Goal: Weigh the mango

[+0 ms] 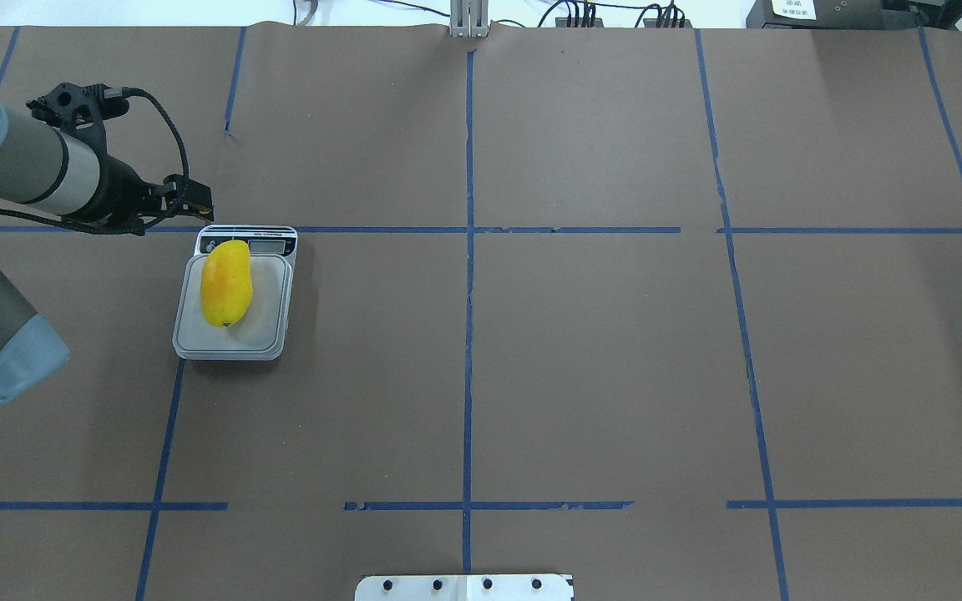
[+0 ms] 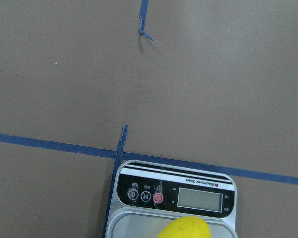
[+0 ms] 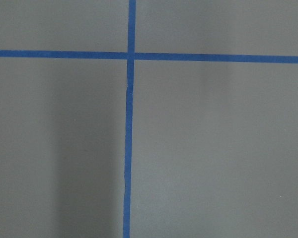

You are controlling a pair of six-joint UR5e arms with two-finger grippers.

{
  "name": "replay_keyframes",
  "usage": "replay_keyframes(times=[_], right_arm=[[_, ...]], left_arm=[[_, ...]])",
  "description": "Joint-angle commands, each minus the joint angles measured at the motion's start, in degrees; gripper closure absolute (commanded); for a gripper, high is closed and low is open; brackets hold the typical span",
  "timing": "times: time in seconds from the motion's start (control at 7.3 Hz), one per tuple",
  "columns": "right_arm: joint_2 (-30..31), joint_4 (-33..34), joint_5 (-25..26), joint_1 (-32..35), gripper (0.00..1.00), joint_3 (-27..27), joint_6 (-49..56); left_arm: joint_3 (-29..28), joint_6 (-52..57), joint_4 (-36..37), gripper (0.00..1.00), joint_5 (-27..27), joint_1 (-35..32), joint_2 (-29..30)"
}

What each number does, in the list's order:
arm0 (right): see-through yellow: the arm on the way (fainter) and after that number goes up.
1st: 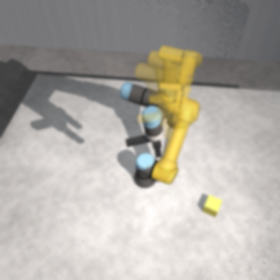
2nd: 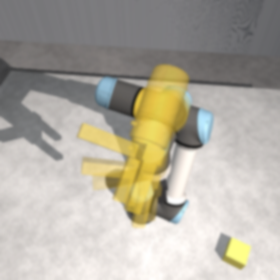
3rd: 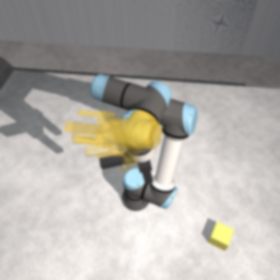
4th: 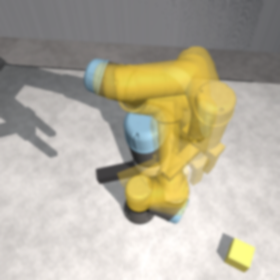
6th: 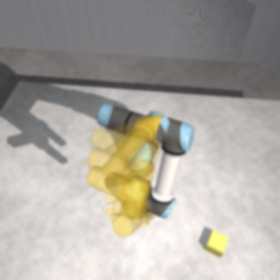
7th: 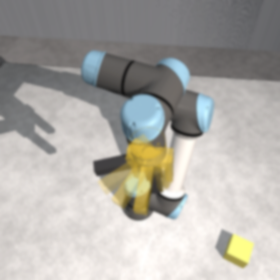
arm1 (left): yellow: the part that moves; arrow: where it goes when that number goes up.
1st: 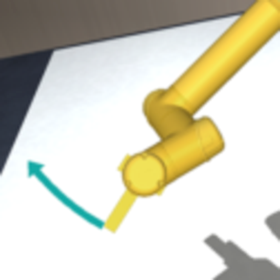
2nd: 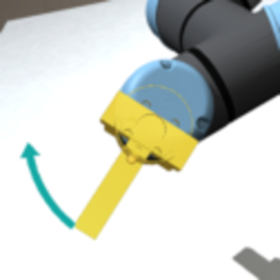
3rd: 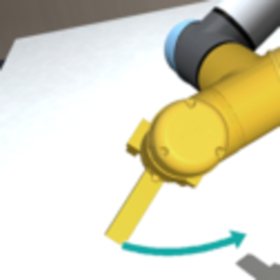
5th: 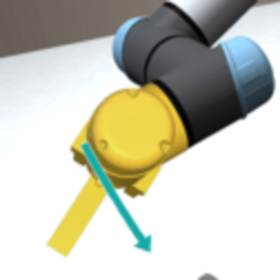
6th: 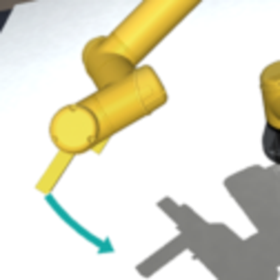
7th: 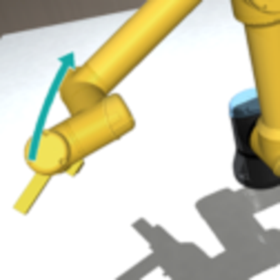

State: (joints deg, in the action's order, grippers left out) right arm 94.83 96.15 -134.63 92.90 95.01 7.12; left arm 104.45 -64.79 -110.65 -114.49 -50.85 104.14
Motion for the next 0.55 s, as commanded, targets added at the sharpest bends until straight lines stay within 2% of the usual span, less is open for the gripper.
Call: replay_keyframes(times=[0.0, 0.41], right_arm=[[0.0, 0.0, 0.07, 0.0, 0.0, 0.0, 0.0], [0.0, 0.0, 0.07, 0.0, 0.0, 0.0, 0.0]], left_arm=[[-0.91, 32.63, -0.78, 0.0, -10.82, -15.3, -1.3], [-0.92, 32.89, -0.79, 0.0, -10.93, -15.33, -1.3]])
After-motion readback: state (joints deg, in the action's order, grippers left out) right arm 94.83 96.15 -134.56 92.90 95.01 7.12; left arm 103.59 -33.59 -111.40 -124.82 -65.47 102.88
